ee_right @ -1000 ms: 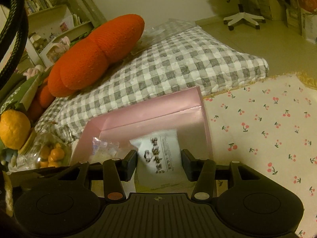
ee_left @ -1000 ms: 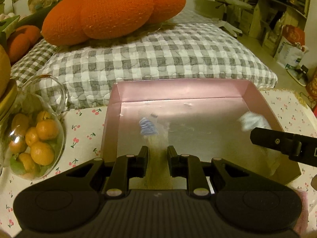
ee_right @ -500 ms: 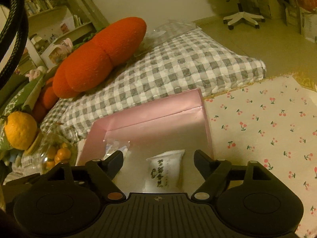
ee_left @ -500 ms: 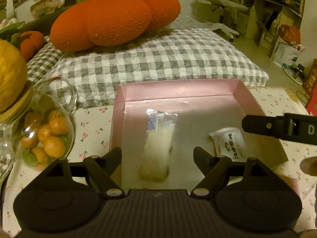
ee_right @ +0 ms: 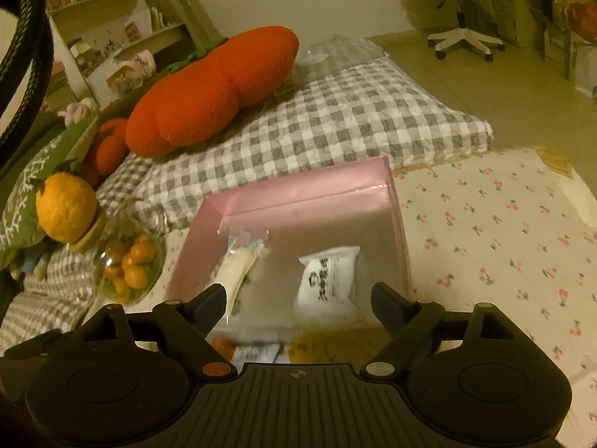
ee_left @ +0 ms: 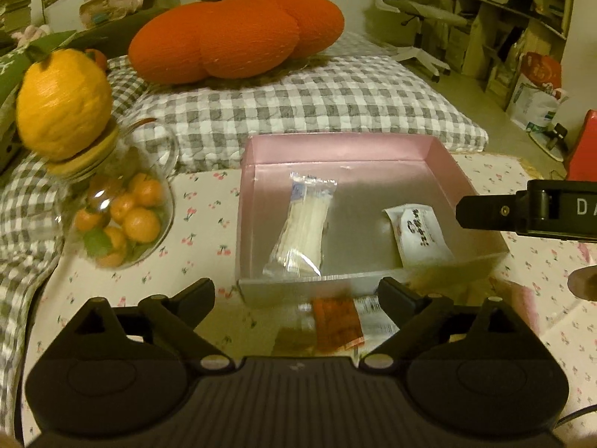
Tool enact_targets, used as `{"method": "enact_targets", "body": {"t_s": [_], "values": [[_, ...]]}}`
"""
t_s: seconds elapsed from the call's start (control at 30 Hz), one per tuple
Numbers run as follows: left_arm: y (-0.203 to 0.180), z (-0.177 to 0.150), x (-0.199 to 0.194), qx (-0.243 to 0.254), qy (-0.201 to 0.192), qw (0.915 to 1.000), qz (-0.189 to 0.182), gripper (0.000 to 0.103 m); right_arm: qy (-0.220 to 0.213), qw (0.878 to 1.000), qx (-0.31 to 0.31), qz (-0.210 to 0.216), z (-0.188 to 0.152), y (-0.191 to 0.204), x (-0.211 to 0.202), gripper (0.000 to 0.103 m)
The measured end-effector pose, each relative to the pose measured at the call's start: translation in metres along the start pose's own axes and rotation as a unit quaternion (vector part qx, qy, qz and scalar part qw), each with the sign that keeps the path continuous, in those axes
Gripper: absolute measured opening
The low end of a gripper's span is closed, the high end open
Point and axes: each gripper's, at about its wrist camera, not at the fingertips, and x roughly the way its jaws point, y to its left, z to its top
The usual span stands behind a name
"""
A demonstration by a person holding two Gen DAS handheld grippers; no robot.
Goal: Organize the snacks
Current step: 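Withdraw both tools from the box back over the snack pile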
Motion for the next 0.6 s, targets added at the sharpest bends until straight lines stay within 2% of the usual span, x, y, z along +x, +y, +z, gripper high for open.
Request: {"method": "enact_targets", "body": {"t_s": [0.33,0.6], "values": [[0.004,-0.027,-0.030,0.000,0.010,0.9999,0.001,0.098,0.020,0.999,-0.037,-0.012,-0.022,0.017,-0.033,0.092],[0.015,-0.049,-0.039,-0.011,0.013,0.9998,-0.014,0.099,0.030,0.998,-0.054,0.003,-0.047,0.023,-0.041,0.092]]}}
